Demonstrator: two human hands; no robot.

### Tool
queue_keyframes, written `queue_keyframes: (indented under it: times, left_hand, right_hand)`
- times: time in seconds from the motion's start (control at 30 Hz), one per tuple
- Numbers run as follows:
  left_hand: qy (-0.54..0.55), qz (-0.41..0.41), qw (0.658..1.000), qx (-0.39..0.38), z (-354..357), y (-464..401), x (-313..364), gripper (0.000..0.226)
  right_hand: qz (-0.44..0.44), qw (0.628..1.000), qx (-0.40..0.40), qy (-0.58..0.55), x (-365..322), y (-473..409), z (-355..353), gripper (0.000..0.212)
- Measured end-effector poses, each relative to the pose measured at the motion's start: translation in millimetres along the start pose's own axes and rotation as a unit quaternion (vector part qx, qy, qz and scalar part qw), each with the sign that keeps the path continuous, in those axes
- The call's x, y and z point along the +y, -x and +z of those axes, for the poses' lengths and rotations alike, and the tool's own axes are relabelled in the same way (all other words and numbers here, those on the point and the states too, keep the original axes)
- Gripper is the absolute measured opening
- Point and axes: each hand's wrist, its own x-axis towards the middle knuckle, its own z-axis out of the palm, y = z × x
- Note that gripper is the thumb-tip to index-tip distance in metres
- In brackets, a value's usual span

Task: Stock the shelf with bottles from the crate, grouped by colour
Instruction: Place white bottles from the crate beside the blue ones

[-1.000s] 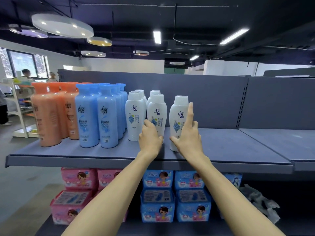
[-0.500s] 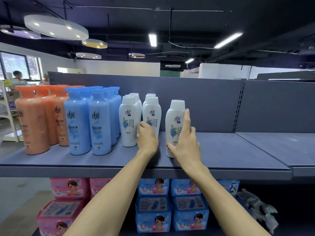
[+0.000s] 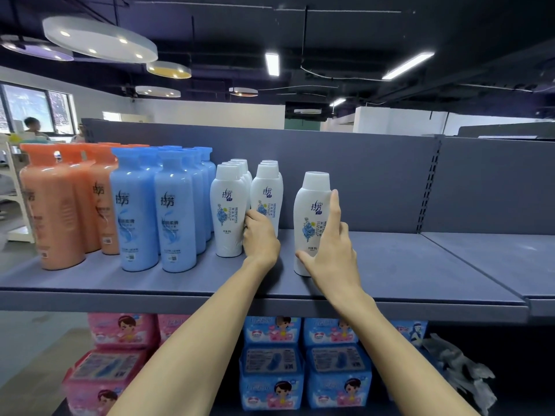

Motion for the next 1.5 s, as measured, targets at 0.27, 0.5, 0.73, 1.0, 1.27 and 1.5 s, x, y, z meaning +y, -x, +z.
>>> queue_keyframes:
  times: [0.27,0.5,0.73,1.0,1.27,1.5]
  left_hand:
    - [0.009,0.021,0.998,-0.064,-15,14,-11,0.048]
    - [-0.069,0.166,0.982,-0.058,-72,26,-28,0.036]
    - [-0.112,0.173,0.978,-0.019,-101,31,-40,0.037]
    - [-0.111,0.177,0.978,0.013,-104,30,-47,0.032]
    - [-0.095,0.171,0.981,0.014,-101,26,-44,0.028]
    - [-0.092,0.172,0.981,0.016,-101,23,-45,0.023]
  right_hand:
    - [0.004,1.000,-0.017,-0.016,-4,-10,10,0.119]
    - [0.002,0.999,-0.034,-0.025,-15,-29,35,0.120]
    - [-0.008,0.997,-0.064,-0.034,-33,-40,63,0.118]
    - [-0.018,0.998,-0.058,-0.017,-37,-43,69,0.118]
    - [-0.013,0.997,-0.065,-0.030,-35,-44,71,0.120]
    - [-0.018,0.997,-0.064,-0.043,-36,-45,77,0.119]
